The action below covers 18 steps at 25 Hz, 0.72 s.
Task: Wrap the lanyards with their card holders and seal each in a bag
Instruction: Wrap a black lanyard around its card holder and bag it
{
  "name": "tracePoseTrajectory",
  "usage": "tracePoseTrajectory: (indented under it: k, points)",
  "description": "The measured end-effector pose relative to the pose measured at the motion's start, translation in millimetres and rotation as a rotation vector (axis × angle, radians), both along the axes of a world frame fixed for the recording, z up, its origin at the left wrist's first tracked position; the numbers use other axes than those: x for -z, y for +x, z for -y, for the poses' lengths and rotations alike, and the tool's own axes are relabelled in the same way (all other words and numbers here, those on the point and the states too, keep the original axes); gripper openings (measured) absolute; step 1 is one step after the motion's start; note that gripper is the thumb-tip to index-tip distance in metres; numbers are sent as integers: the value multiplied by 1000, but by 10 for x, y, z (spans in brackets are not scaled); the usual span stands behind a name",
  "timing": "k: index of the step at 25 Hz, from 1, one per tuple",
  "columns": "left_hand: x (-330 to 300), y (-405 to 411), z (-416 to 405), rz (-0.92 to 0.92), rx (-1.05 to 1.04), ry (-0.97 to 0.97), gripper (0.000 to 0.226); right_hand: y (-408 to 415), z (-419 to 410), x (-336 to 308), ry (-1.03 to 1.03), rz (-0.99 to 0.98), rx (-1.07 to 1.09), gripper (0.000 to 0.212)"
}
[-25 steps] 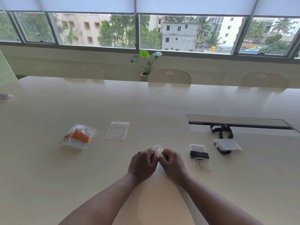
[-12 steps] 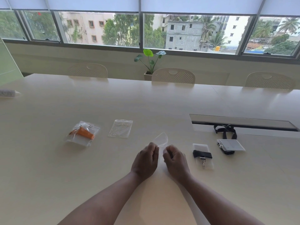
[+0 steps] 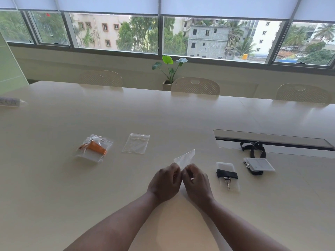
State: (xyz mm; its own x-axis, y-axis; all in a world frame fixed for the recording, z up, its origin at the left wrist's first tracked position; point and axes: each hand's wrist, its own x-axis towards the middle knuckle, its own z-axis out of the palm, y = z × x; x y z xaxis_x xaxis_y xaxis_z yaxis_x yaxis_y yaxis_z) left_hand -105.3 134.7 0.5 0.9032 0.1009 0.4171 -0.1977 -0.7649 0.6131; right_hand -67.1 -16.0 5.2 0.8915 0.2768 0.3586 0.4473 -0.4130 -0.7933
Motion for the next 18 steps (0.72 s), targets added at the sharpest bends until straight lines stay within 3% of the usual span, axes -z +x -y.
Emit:
tracePoseTrajectory:
  k: [7, 11, 18]
  points:
    - [-35, 27, -12, 23, -165, -138, 17, 6, 13, 8, 45, -14, 164, 13]
    - [-3, 14, -6, 51, -94, -125, 22, 3, -5, 5, 15, -45, 122, 16]
    - [9, 12, -7, 60, -32, -94, 24, 32, -34, -11, -152, 17, 74, 39]
